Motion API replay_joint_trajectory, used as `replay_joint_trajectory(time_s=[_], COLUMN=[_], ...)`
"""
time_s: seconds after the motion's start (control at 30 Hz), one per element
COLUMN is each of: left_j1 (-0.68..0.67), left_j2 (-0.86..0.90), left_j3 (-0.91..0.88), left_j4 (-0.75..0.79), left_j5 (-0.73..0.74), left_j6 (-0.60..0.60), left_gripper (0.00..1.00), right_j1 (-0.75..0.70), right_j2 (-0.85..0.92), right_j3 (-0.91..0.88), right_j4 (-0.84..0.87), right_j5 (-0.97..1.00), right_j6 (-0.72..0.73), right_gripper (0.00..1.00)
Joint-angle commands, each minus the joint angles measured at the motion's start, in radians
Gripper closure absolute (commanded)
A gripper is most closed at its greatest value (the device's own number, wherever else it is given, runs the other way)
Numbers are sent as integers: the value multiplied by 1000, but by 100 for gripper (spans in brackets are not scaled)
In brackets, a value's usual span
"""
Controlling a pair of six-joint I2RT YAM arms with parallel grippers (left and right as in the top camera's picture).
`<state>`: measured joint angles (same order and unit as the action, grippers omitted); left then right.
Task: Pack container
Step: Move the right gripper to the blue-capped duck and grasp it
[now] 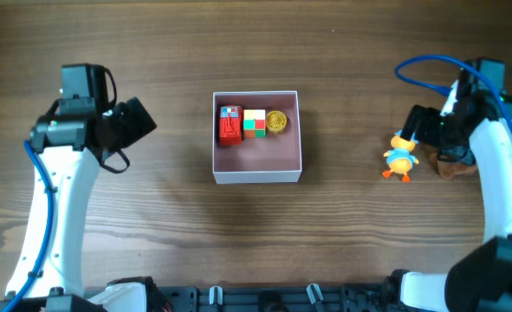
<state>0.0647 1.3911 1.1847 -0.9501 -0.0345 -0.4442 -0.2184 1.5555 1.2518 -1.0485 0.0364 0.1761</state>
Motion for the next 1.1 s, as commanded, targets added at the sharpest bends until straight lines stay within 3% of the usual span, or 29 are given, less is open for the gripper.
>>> replay_joint_trajectory(time_s=[0.0,0.57,0.8,0.9,0.97,1.07], left_j1=[-9,-9,-9,-9,-9,-9], left_j2=[5,16,16,16,16,16], left_j3=[-56,-61,-61,-61,-61,-61], left_j4=[38,42,42,42,42,43], left_j5=[16,16,16,17,17,16], left_j6=[49,48,48,48,48,48], left_gripper=[3,4,4,3,3,4], right_j1=[8,9,9,9,9,9], right_j2=[87,309,309,309,309,309], right_j3=[-11,-121,-121,-121,-121,-121], right_j4=[23,165,166,166,165,163], right_j5=[-8,-37,-38,-38,-38,-38], right_j6=[-39,-44,-36,-35,-34,-23], right_gripper=[0,1,31,50,55,74])
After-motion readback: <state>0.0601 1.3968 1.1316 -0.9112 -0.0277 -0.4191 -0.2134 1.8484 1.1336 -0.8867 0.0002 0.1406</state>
